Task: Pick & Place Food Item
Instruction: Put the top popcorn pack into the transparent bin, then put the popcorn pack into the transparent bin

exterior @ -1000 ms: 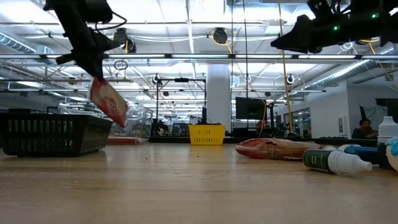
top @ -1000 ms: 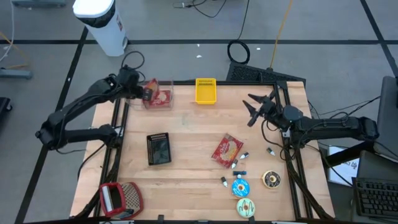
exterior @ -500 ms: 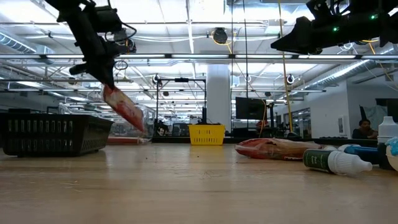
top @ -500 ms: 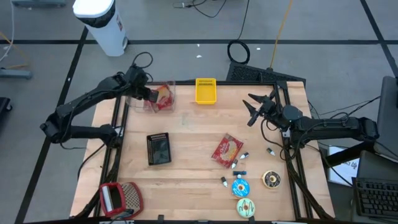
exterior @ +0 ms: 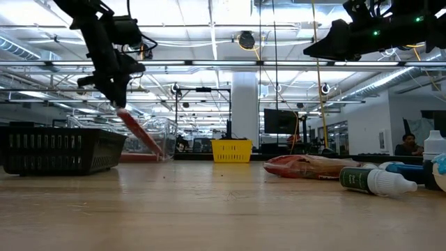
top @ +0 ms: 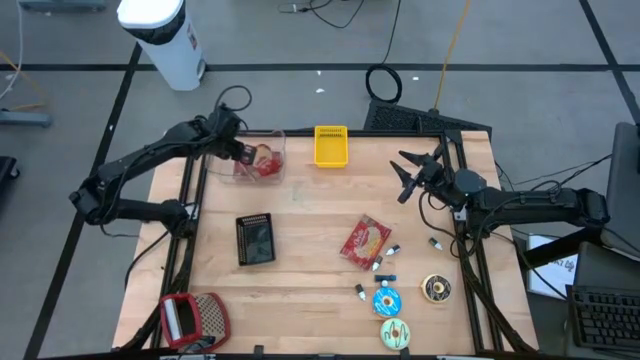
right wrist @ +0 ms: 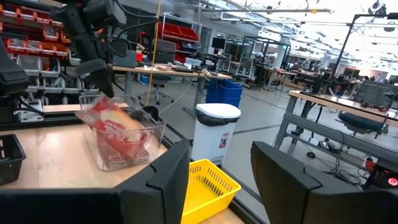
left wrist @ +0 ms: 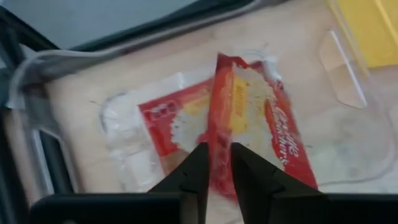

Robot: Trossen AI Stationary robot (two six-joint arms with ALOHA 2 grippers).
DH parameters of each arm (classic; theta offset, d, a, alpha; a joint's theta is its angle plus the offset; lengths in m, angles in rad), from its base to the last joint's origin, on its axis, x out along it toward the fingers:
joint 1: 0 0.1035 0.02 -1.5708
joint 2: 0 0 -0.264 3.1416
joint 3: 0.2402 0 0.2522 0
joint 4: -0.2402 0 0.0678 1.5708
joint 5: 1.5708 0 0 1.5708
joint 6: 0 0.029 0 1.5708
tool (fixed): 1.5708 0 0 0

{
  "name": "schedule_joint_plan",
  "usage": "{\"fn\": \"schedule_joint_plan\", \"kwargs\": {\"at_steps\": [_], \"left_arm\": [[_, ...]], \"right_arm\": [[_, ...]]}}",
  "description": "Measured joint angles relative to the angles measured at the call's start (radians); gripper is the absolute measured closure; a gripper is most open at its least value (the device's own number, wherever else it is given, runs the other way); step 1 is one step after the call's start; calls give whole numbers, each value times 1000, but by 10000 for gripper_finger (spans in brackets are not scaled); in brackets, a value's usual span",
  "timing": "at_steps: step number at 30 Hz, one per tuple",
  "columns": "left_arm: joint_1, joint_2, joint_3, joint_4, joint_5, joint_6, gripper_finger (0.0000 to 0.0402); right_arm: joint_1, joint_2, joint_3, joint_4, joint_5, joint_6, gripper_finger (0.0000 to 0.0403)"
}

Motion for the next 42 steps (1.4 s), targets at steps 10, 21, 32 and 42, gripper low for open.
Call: {"fn": "schedule_joint_plan", "kwargs": {"at_steps": [10, 21, 32, 42], "left_arm": [[0, -2, 0, 4, -97, 12, 224], [-1, -113, 0, 79, 49, 48, 190], [-288, -145, -44, 266, 179, -54, 215], [-570, 73, -104, 495, 174, -34, 215]], "right_arm": [[0, 0, 0, 0, 0, 0, 243], [0, 0, 0, 0, 0, 0, 243], [0, 0, 0, 0, 0, 0, 243], [0, 0, 0, 0, -3, 37, 243]]}}
